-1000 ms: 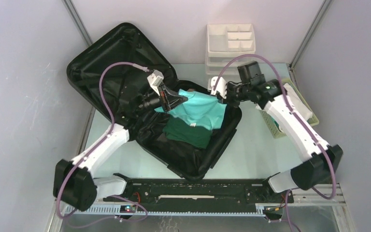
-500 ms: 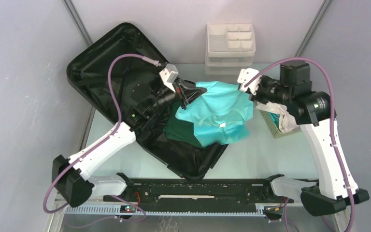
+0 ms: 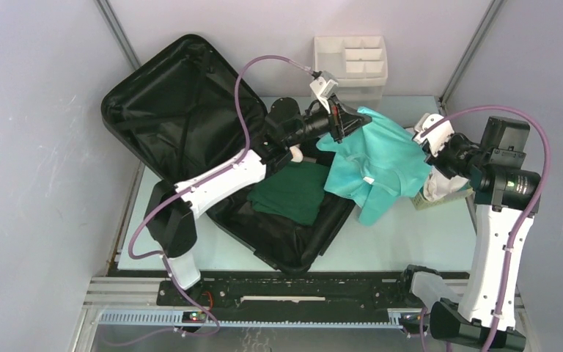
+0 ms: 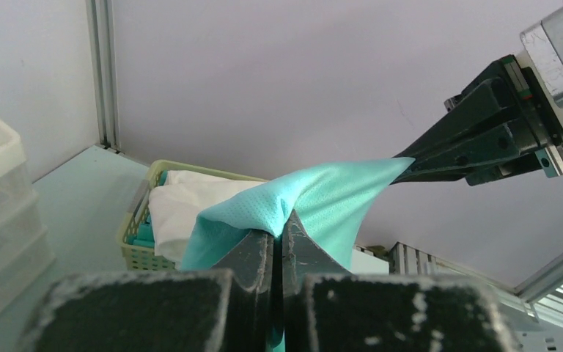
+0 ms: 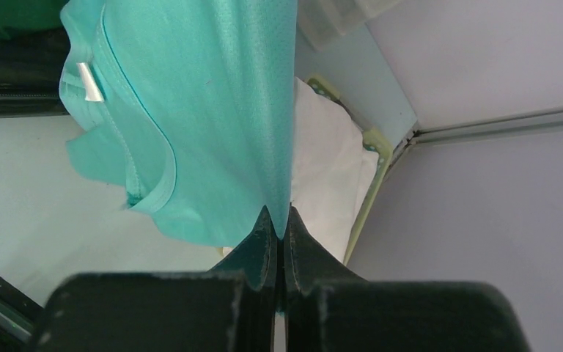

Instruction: Open, take out, and arrange the luggage

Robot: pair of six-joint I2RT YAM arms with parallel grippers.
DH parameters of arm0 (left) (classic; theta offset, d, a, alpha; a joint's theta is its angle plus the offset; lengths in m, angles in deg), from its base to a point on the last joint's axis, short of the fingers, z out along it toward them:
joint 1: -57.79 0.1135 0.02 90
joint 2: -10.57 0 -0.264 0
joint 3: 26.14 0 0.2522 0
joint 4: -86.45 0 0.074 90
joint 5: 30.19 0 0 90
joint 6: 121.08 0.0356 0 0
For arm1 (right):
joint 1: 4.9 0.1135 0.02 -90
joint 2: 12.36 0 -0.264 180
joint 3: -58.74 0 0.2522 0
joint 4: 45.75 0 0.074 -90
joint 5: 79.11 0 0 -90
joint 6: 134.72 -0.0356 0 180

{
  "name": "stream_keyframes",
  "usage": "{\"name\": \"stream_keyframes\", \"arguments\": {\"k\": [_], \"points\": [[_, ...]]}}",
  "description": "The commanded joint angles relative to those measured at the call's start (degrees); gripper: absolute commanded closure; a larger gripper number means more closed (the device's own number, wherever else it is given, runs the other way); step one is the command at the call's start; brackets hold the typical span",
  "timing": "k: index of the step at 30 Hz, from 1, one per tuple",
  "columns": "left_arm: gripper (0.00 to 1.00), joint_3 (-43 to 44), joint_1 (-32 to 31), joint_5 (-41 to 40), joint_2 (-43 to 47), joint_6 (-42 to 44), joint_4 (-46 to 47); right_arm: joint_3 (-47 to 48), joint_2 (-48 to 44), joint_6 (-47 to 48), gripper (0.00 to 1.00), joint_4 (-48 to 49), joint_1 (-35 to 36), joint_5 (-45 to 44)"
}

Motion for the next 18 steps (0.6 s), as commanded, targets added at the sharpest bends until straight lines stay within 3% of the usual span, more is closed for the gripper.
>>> {"name": "stream_keyframes", "arguments": {"k": [1,7,18], "points": [[1.0,7.3,0.29,-2.33,-0.64,-1.64,2.73,0.25,1.02,2.72,1.0,-0.51,-4.14,4.6],[1.0,14.75,0.29,-3.75,-5.19,-2.32,1.59,3.16,3.87,0.02,1.0,2.5,-8.98,4.15],[1.0,49.59,-0.57,-10.1,-27.99,-6.25,0.3,16.3,13.02,-2.77,1.0,4.58,-18.33,5.1]]}}
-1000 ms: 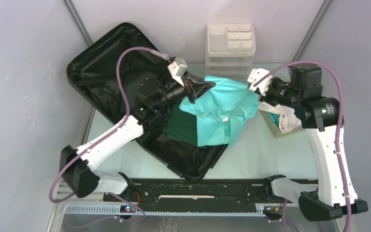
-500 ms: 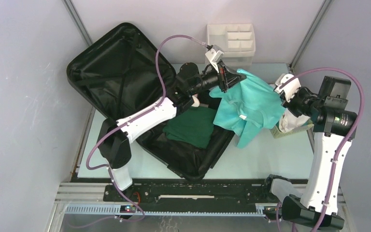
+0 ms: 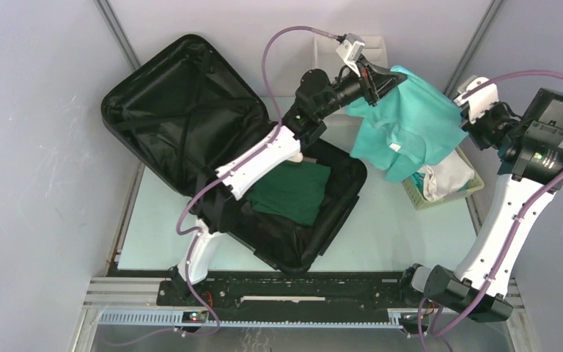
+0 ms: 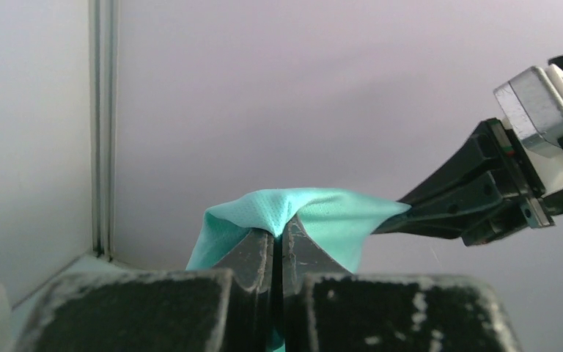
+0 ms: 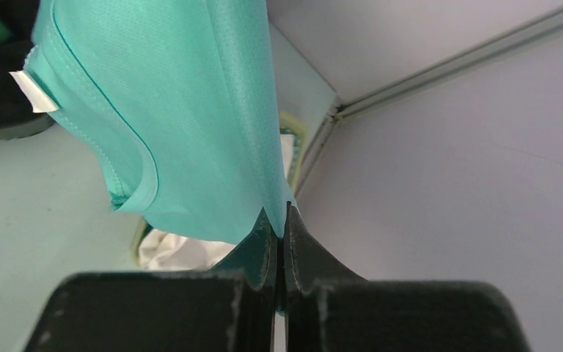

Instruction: Open, take out, and arrange the luggage

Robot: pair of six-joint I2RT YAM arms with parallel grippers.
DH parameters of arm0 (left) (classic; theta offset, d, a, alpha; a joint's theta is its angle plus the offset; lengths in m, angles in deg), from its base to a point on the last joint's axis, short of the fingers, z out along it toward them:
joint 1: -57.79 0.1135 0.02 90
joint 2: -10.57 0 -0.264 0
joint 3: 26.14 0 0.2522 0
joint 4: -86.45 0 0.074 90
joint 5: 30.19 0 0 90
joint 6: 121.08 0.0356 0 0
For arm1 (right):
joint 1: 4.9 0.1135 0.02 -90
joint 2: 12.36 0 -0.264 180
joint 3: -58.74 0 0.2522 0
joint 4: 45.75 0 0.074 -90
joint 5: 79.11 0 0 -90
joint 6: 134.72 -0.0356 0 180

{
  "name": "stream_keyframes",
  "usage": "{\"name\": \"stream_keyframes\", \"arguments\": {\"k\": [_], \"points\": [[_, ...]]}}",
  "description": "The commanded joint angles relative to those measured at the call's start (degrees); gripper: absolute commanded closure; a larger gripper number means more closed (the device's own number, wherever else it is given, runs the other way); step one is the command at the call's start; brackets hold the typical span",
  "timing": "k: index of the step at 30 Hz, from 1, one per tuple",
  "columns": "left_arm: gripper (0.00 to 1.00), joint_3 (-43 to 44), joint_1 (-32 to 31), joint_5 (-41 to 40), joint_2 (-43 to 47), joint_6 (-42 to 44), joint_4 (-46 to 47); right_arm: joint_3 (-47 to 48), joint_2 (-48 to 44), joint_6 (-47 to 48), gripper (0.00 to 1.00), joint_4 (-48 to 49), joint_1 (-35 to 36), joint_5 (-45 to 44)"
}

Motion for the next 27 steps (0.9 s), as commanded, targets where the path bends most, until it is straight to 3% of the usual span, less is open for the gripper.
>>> {"name": "stream_keyframes", "arguments": {"k": [1,10,21,22,27], "points": [[1.0,15.3,0.32,-8.85,-7.72,-2.6,4.61,4.98,3.85,-1.84,1.0,1.3,-3.61,-1.22],[1.0,25.31,-2.39,-27.31,-20.2,-1.53,16.1,6.21,9.04,-6.4,1.0,10.29,-7.38,-7.91],[1.0,25.59,-3.9,-40.28,-26.96,-7.76,17.73,4.21,17.98,-10.88,1.0,19.64,-7.89,-18.02],[0.96,25.46,-3.82,-40.56,-27.07,-7.75,17.48,4.21,19.06,-11.1,1.0,20.11,-7.89,-18.4],[0.49,22.97,-2.42,-40.4,-25.35,-7.92,15.8,5.36,24.98,-12.21,1.0,20.75,-7.53,-19.24]]}}
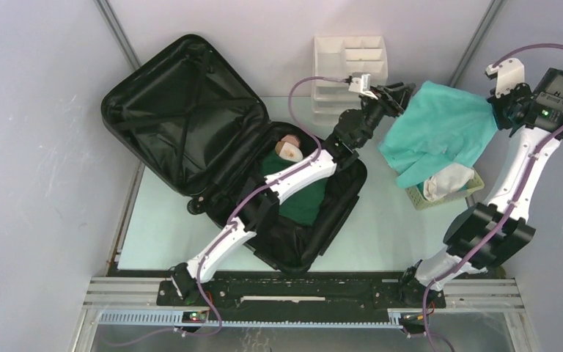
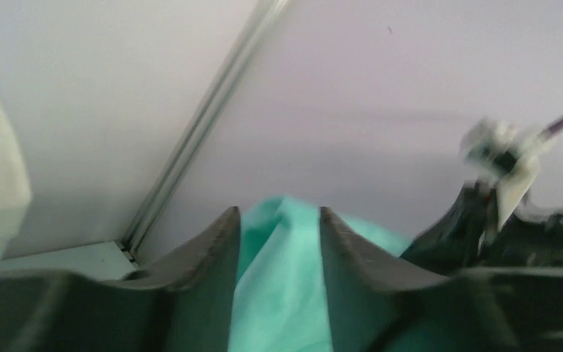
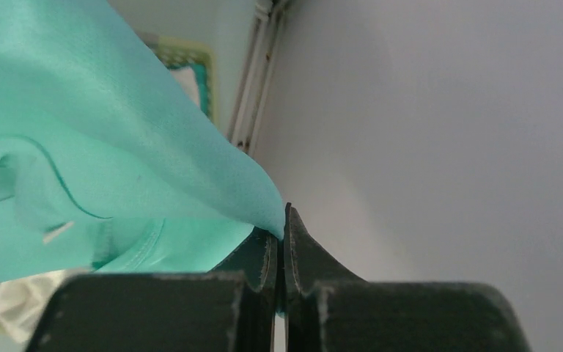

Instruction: Open, take out, and arrange the luggage

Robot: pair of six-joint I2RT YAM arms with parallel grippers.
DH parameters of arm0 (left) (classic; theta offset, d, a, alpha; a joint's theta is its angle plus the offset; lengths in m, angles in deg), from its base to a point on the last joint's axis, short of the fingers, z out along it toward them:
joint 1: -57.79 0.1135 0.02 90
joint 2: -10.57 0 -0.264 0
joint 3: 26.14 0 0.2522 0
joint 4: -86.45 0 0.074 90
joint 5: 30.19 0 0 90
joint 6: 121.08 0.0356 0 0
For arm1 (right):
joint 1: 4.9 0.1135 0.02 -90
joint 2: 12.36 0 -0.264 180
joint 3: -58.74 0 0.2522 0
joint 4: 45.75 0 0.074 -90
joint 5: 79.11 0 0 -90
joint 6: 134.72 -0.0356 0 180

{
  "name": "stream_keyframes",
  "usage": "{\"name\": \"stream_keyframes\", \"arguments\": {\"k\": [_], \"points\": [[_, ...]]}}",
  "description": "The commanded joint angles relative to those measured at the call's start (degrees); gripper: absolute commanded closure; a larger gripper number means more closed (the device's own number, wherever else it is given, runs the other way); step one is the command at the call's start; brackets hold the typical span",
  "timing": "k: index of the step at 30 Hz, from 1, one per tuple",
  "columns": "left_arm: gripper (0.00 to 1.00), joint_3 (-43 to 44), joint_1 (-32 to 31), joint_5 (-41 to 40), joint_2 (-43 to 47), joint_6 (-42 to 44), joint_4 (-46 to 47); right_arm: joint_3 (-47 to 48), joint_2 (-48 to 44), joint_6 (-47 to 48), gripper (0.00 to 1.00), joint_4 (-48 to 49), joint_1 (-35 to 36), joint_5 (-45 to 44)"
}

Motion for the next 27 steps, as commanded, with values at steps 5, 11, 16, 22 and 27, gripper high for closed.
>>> {"name": "stream_keyframes", "arguments": {"k": [5,11,16,22,27], "points": [[0.33,-5.03,5.97,-4.75,9.01,0.7,1.22,3.63,9.53,-2.24,1.0,4.4,-0.72,-9.81],[0.33,-19.17,8.43,0.55,19.33,2.95,1.75,10.38,16.24,-2.02,1.0,1.15,-0.63,-11.66],[0.34,-37.26,10.0,7.98,32.5,6.43,3.76,16.41,19.66,-2.02,1.0,-1.93,-0.85,-12.71],[0.33,-62.73,10.9,15.04,53.71,9.63,4.46,18.2,20.61,-0.99,1.0,-7.21,-1.51,-10.04],[0.33,-82.04,11.06,17.02,68.36,9.77,2.92,15.02,17.07,-0.49,1.0,-3.77,-1.24,-11.05]]}}
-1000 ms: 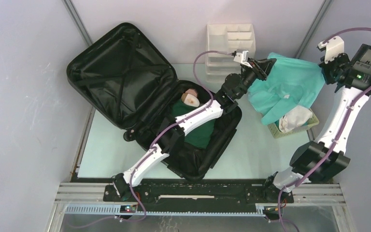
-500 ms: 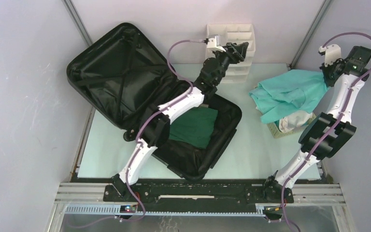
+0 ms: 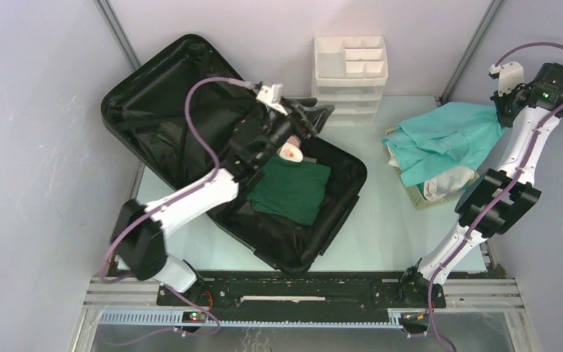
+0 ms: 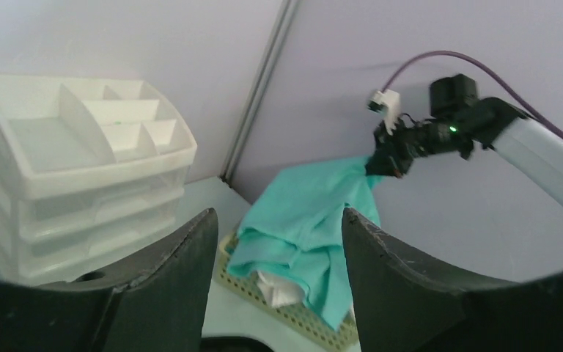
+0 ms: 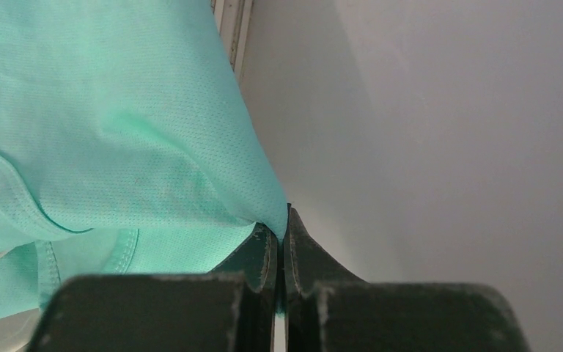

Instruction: Open, take out, and arrange the luggage

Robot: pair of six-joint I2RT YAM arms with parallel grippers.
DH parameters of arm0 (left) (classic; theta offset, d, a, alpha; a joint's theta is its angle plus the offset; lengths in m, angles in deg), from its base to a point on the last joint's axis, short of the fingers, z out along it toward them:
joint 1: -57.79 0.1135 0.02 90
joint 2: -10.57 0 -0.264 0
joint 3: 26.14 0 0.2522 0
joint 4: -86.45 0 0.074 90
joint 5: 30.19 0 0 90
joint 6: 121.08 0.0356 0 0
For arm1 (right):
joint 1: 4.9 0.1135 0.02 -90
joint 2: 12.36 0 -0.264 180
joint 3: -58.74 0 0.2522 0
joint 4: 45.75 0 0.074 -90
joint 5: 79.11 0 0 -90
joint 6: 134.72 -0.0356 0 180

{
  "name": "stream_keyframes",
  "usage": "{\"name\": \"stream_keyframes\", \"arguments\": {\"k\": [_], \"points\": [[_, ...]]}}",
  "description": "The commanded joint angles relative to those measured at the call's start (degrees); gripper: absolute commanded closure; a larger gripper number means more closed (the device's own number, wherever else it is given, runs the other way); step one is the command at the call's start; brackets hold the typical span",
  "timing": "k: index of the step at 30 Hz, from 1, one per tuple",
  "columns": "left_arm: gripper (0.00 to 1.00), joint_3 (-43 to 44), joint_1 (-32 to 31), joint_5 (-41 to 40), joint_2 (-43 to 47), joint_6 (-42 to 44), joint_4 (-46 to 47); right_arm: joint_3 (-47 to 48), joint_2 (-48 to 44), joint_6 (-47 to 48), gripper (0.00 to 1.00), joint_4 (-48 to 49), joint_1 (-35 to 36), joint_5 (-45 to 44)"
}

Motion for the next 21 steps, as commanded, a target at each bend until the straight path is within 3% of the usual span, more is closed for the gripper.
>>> {"name": "stream_keyframes", "arguments": {"k": [1,10,17,21], "points": [[0.33,-12.99,0.29,4.11,12.3,1.72,-0.22,-0.65,-4.24,0.8,1.0,2.12,0.39,-0.61],[0.33,-28.52,0.15,3.31,32.52,0.59,-12.88,0.11,-2.83,-0.15,1.0,-2.38,4.3,-1.15],[0.32,-37.06,-0.06,-0.29,43.17,-1.77,-18.5,-5.63,-10.99,-0.61,1.0,-1.26,6.99,7.71],[0.32,-40.63,-0.15,-1.29,46.93,-3.24,-18.86,-13.9,-17.36,2.21,1.0,-0.79,10.42,10.87]]}}
